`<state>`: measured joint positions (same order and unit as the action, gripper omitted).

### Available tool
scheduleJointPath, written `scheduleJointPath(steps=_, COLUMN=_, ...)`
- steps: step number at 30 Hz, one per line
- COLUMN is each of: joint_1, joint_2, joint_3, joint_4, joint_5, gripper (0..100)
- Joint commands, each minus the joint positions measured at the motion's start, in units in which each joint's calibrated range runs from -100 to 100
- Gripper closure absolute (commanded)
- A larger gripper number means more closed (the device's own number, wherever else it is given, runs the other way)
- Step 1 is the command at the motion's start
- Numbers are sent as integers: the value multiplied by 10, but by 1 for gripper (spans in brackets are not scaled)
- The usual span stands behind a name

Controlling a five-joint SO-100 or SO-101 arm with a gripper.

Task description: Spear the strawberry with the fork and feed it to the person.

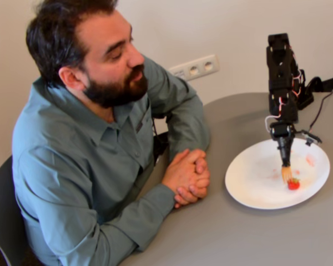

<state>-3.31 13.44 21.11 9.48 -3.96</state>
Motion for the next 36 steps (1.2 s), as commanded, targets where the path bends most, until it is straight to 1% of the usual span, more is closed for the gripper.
scheduleJointPath(steps=1, joint_1=11, joint_2=-25, joint_3=-11, joint_4=55, joint_5=-1, gripper=99)
scheduleJointPath(steps=2, joint_1=10, joint_2=-37, joint_3=-12, joint_4=75, joint_5=-2, gripper=99)
scheduleJointPath(steps=9, joint_1=5, joint_2=-65, joint_3=-11, joint_4=111, joint_5=-2, gripper=99)
scheduleJointPath(steps=12, joint_1=2, joint_2=-65, joint_3=-11, joint_4=111, joint_5=-2, gripper=99)
scheduleJointPath(steps=19, joint_1=-59, joint_2=-59, joint_3=-13, joint_4=111, joint_5=-6, gripper=99)
scheduleJointPath(steps=21, joint_1=-61, joint_2=-58, joint_3=-13, joint_4=111, joint_5=-12, gripper=99)
scheduleJointPath(steps=28, joint_1=-60, joint_2=-54, joint_3=-25, joint_4=114, joint_5=-8, gripper=99)
scheduleJointPath(steps=31, joint_1=-49, joint_2=-7, joint_3=-27, joint_4=111, joint_5=-8, gripper=99)
scheduleJointPath(steps=36, joint_1=-47, joint_2=11, joint_3=-28, joint_4=85, joint_5=-8, gripper=99)
